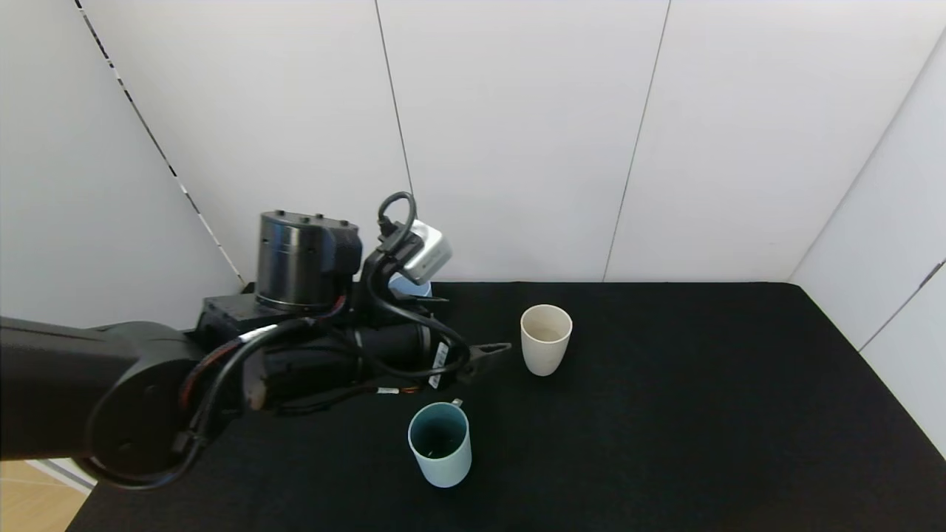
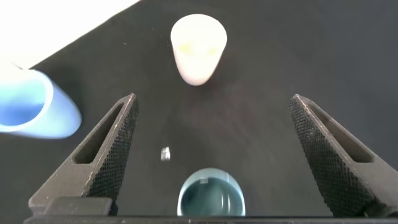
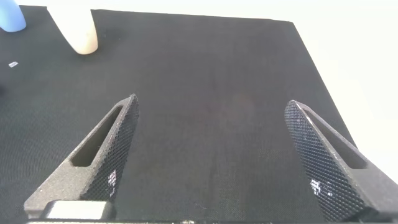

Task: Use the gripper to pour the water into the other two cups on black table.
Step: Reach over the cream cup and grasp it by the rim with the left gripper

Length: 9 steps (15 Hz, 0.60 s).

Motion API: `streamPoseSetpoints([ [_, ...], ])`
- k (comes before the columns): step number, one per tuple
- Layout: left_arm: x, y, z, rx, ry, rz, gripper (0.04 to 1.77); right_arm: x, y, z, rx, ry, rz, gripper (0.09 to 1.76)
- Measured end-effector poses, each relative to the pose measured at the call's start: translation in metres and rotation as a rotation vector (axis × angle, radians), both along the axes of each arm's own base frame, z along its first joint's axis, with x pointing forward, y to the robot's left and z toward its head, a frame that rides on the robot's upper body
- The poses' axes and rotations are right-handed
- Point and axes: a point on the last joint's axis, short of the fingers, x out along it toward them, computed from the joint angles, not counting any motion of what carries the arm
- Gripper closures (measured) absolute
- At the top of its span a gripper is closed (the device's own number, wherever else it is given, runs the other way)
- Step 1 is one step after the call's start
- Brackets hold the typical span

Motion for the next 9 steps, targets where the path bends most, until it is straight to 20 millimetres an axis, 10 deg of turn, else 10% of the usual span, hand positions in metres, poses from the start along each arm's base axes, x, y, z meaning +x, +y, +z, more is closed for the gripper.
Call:
streamPoseSetpoints([
  [9, 0.04, -0.077, -0.049, 0.044, 0.059, 0.085, 0.09, 0.0, 0.0, 0.0, 0.0, 0.0, 0.0, 0.14],
])
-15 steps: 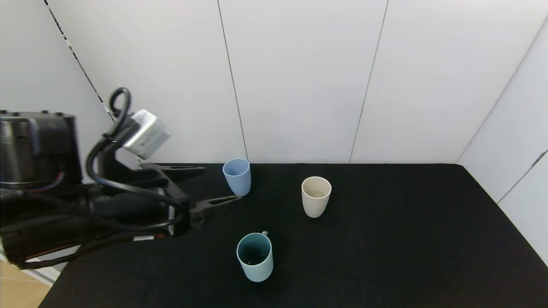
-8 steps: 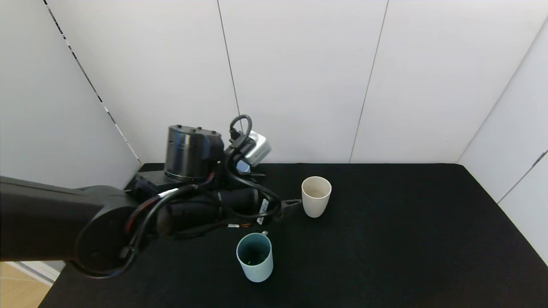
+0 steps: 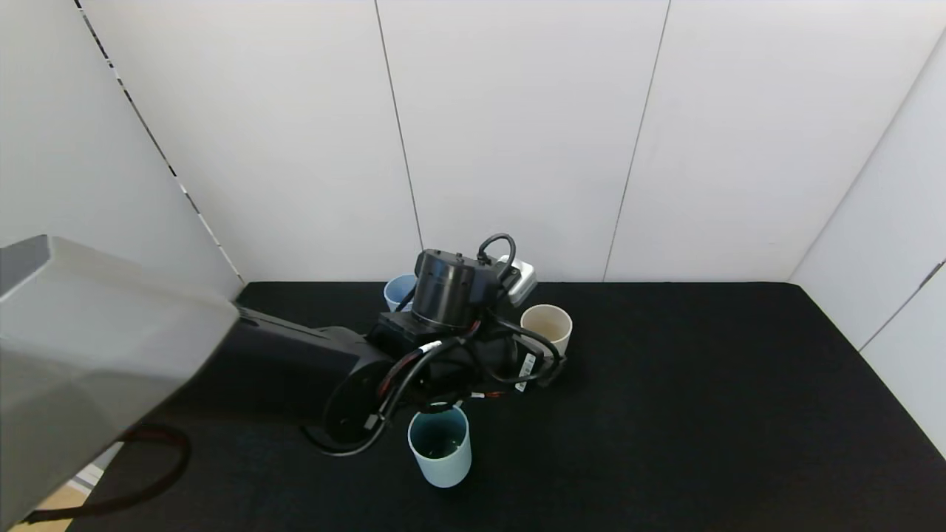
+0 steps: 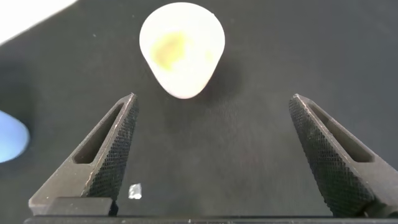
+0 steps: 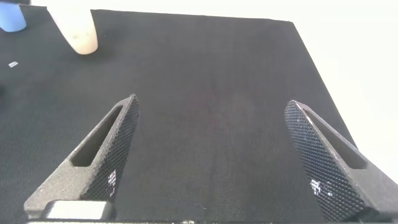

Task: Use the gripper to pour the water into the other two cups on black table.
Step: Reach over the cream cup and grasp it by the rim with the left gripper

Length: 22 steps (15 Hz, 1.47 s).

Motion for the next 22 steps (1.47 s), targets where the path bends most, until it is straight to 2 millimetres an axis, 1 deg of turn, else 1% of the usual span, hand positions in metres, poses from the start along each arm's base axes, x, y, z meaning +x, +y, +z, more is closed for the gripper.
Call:
streamPoseSetpoints([
  [5, 0.006, -0.03, -0.02, 0.004, 0.007, 0.116, 0.09, 0.0, 0.0, 0.0, 0.0, 0.0, 0.0, 0.14],
  [8, 0.008, -0.043, -0.028, 0.007, 0.005, 0.126, 0.09, 0.0, 0.0, 0.0, 0.0, 0.0, 0.0, 0.14],
  [19, 0.032, -0.061, -0.057, -0.007, -0.035, 0.228, 0.09, 0.0, 0.0, 0.0, 0.0, 0.0, 0.0, 0.14],
  [22, 0.042, -0.062, -0.062, -0.001, -0.057, 0.283, 0.09, 0.0, 0.0, 0.0, 0.0, 0.0, 0.0, 0.14],
])
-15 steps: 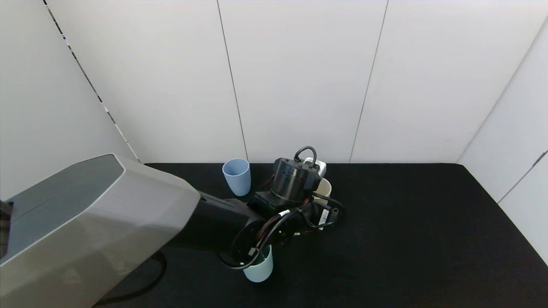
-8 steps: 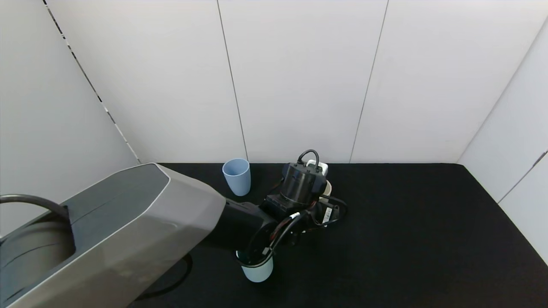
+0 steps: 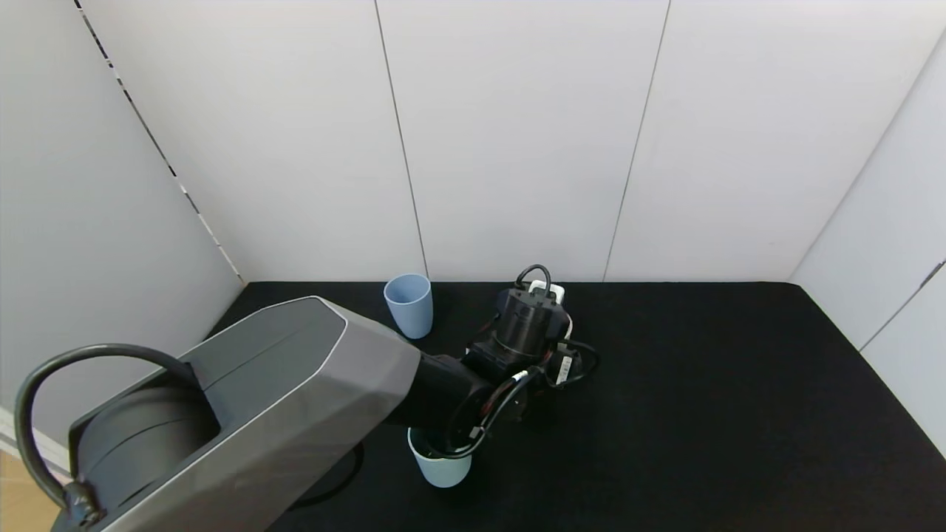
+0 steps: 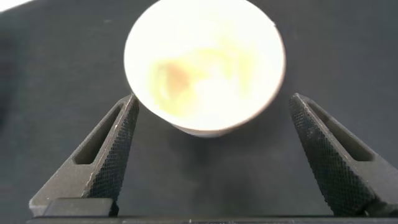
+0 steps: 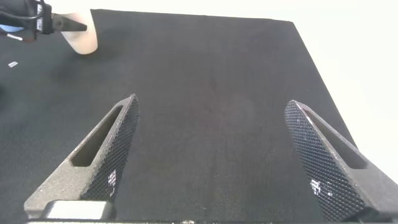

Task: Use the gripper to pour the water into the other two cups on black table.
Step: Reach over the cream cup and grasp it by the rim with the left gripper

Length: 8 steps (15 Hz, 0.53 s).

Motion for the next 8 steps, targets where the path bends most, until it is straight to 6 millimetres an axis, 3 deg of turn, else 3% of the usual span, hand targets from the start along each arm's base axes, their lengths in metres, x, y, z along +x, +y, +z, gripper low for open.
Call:
streamPoseSetpoints([
  [8, 0.025, 0.001, -0.006, -0.014, -0.021, 0.037, 0.09, 0.0, 0.0, 0.0, 0.0, 0.0, -0.001, 0.14],
])
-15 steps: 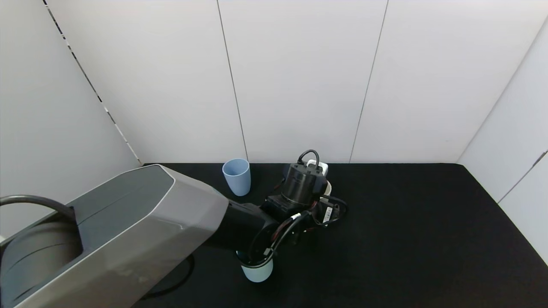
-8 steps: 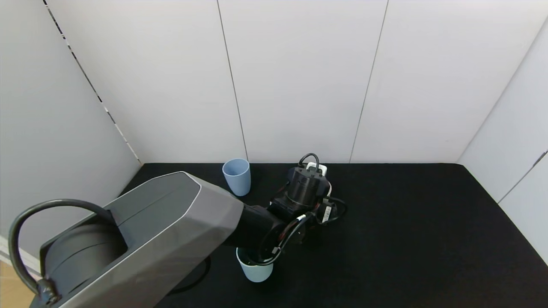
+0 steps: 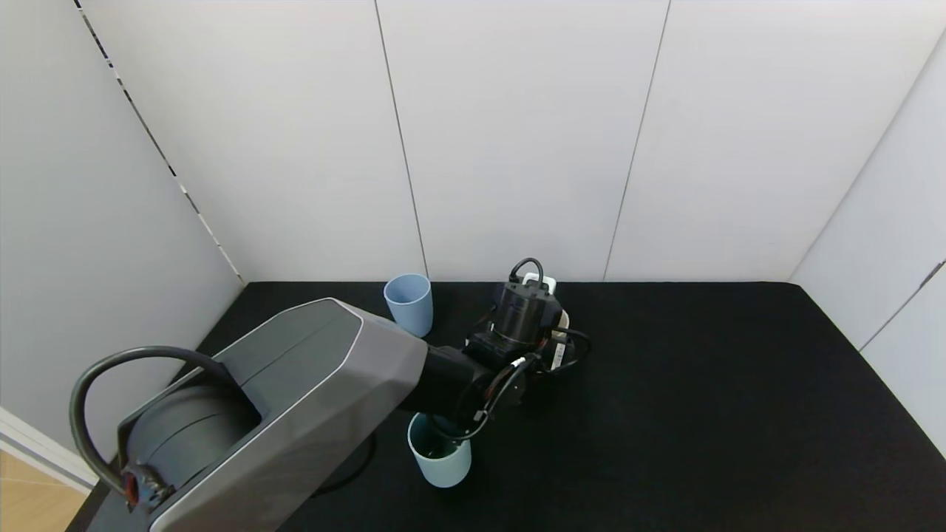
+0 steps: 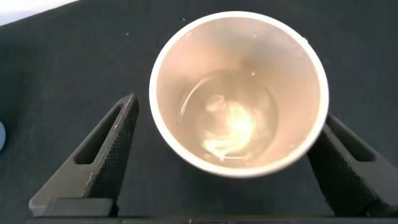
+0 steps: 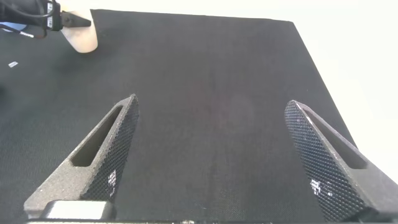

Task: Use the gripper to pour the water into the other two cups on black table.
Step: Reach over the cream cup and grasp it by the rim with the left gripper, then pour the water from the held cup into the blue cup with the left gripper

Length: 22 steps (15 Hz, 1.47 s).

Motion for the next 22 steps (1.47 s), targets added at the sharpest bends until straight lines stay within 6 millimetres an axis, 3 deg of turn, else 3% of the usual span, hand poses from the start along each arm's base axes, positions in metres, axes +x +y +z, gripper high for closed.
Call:
streamPoseSetpoints([
  [11, 0.004, -0.008, -0.006, -0.003, -0.004, -0.017, 0.09, 0.0, 0.0, 0.0, 0.0, 0.0, 0.0, 0.14],
  [14, 0.004, -0.009, -0.007, -0.004, -0.004, -0.018, 0.5, 0.0, 0.0, 0.0, 0.0, 0.0, 0.0, 0.14],
  [22, 0.002, -0.011, -0.005, -0.004, -0.003, -0.022, 0.58, 0.0, 0.0, 0.0, 0.0, 0.0, 0.001, 0.14],
])
